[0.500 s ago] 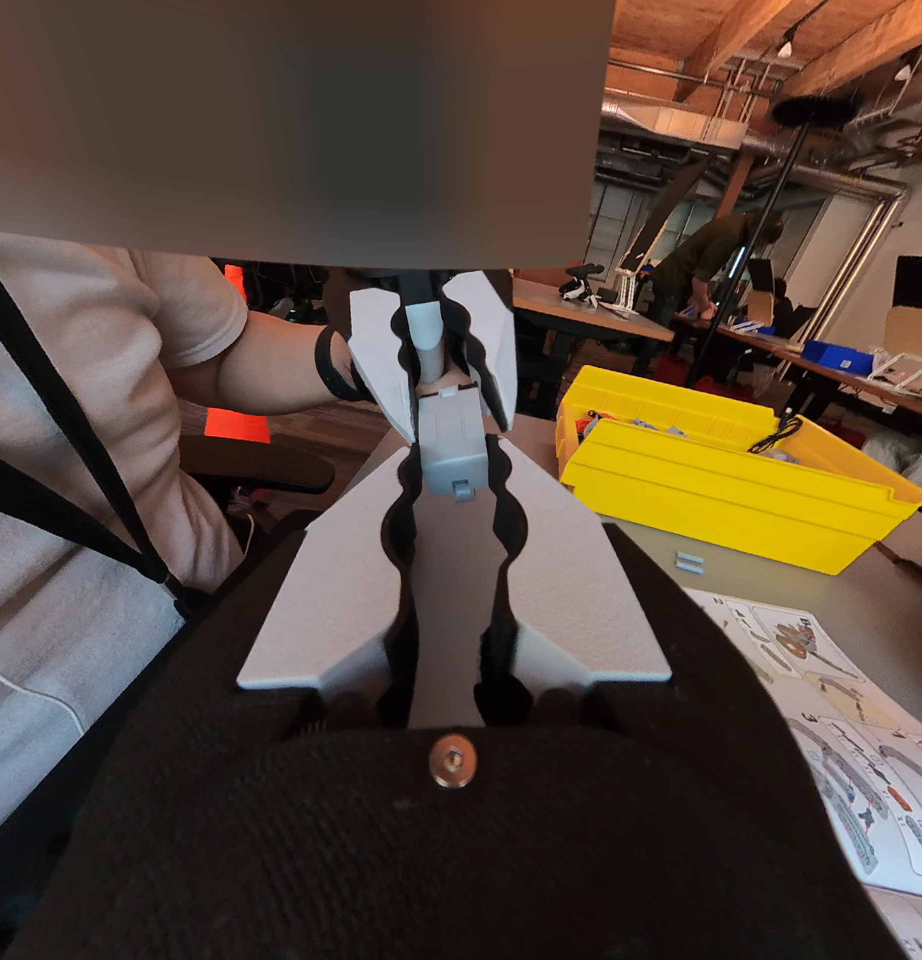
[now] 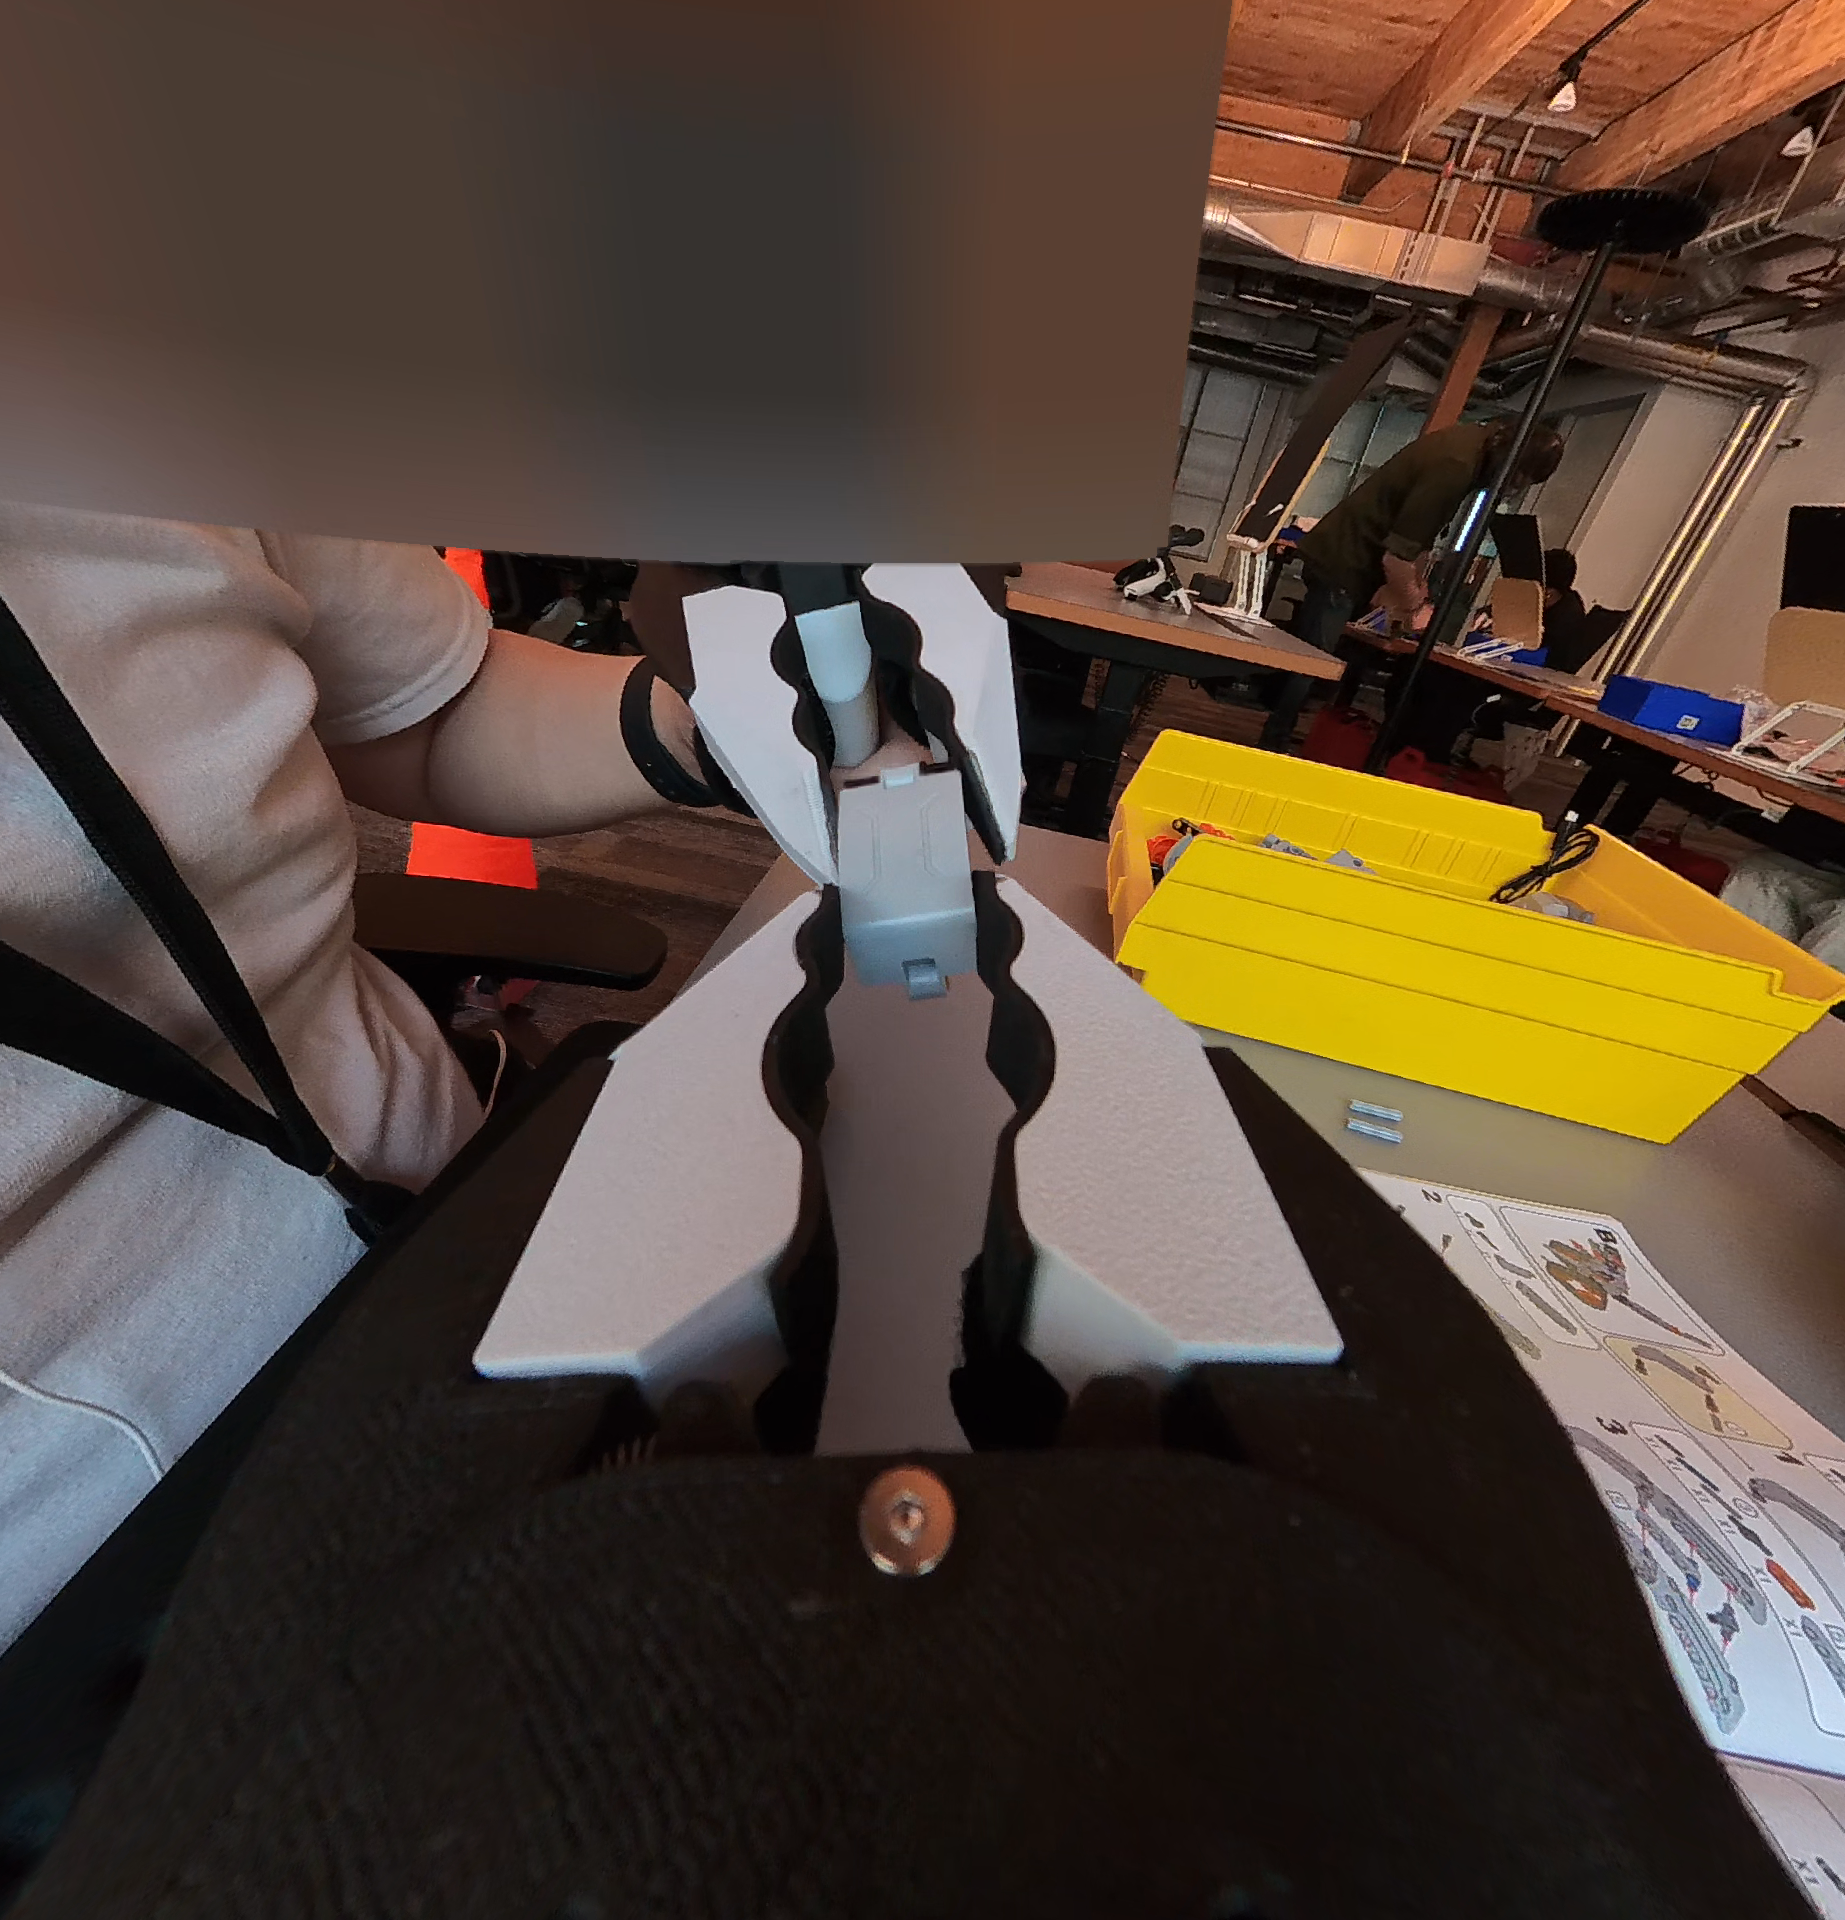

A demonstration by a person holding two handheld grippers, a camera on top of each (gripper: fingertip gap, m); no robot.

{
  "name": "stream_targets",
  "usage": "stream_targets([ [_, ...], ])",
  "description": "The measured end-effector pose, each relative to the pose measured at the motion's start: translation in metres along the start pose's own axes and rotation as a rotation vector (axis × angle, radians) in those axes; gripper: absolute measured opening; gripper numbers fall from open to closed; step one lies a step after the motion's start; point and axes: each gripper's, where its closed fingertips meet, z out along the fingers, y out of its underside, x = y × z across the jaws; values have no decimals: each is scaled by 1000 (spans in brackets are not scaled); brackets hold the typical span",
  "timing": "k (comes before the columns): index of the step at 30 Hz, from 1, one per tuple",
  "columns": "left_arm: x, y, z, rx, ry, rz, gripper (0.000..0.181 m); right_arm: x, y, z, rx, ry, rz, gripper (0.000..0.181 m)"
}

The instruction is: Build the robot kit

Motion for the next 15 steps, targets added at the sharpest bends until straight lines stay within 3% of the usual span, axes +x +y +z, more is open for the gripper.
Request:
stream_targets([
  [15, 1, 8, 0, -28, 32, -26, 26, 1, 9, 3, -50, 0, 20, 25],
])
